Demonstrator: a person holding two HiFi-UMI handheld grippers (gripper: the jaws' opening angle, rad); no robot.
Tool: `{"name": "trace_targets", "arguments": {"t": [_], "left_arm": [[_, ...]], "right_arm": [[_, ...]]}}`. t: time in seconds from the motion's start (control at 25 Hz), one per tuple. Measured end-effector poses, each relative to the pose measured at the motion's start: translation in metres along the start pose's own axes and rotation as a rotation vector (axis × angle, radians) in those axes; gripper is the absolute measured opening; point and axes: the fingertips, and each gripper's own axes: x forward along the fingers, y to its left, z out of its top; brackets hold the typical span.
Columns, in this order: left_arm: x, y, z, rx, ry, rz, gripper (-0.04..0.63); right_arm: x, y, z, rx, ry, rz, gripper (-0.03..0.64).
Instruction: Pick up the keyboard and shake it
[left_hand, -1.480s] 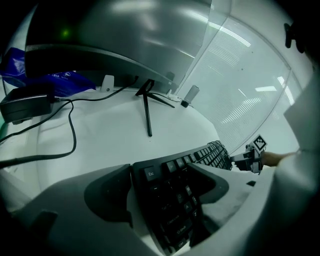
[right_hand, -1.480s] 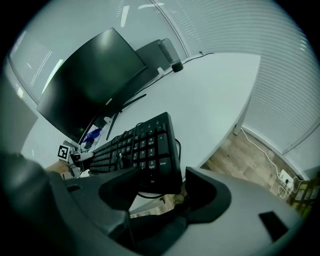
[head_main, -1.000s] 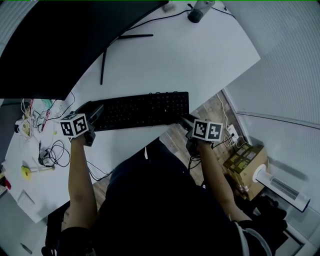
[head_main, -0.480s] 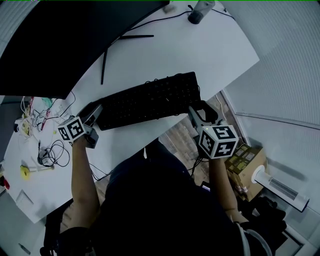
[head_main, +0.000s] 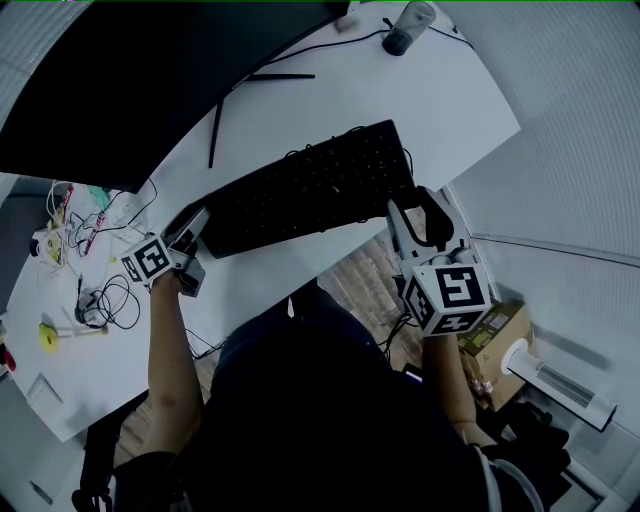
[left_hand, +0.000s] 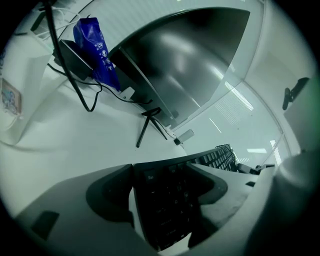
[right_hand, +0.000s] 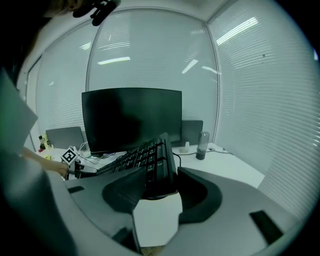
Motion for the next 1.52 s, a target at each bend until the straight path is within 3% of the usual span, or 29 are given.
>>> {"name": "trace_targets", "arguments": {"t": [0.16,0.24,0.68,0.88,1.08,1.16,1.28,1.52], "left_arm": [[-0.001,-0.008,-0.001,-0.025,-0.026,-0.027,0.347],[-0.005,-0.014,0.004,0.003,-0.045,-0.004,0.346],[-0.058,-0.075,0.058,0.324,-0.122,0.306,0.334],[-0.071,-0.1,0.074,0.464,-0.086,0.415,0.333],[-0.08,-0.115,0.083,0.531,-0.093,0.456,0.302],[-0.079,-0.11,0.082,0.525,-0.085,0.456,0.302],[-0.075,-0.091,0.077,0.452,-0.074,0.428,0.302],[-0.045,-0.054,0.044,0.171,-0.058,0.281,0.302]], "right_arm": [[-0.006,0.002,0.02,-0.067,-0.055,-0.023,0.206],[-0.003,-0.007,0.014,-0.039,-0.048,-0.027,0.206],[0.049,-0.032,-0.108,0.482,0.134,0.12,0.206],[0.065,-0.014,-0.15,0.644,0.216,0.193,0.206],[0.077,0.002,-0.17,0.726,0.259,0.244,0.198],[0.077,0.003,-0.171,0.718,0.263,0.234,0.196],[0.067,-0.005,-0.156,0.627,0.246,0.18,0.196],[0.029,-0.034,-0.083,0.339,0.156,0.02,0.196]]}}
